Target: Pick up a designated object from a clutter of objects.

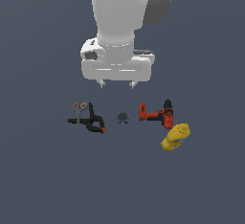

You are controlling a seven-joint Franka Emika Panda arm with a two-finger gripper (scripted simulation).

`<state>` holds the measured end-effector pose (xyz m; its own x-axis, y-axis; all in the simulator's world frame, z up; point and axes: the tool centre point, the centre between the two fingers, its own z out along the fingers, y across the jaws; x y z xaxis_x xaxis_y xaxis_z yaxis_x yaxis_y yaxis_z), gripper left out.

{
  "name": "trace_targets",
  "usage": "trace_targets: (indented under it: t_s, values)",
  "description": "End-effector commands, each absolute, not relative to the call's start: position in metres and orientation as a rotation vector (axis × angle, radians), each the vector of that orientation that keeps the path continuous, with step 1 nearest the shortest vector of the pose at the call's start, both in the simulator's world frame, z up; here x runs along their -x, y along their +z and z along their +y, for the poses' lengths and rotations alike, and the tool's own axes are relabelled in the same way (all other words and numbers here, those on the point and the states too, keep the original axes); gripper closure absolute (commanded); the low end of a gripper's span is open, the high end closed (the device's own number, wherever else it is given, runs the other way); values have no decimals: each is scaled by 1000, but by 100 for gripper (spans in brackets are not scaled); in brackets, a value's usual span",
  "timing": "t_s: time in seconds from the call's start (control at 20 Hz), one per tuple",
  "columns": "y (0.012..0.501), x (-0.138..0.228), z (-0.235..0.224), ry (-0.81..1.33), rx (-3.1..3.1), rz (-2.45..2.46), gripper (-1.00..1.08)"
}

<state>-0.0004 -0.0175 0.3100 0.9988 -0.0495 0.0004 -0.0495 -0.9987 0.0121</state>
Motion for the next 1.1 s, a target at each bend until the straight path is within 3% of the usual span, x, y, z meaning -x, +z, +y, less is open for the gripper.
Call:
trace_targets:
  t_s: [0.0,0.6,1.05]
  values:
    - [310,0,-18,0,-3129,-77,-92]
    - [323,-1,-30,21,-3147,-115,-92]
    - [297,-5,-55,19,-3147,-98,-92]
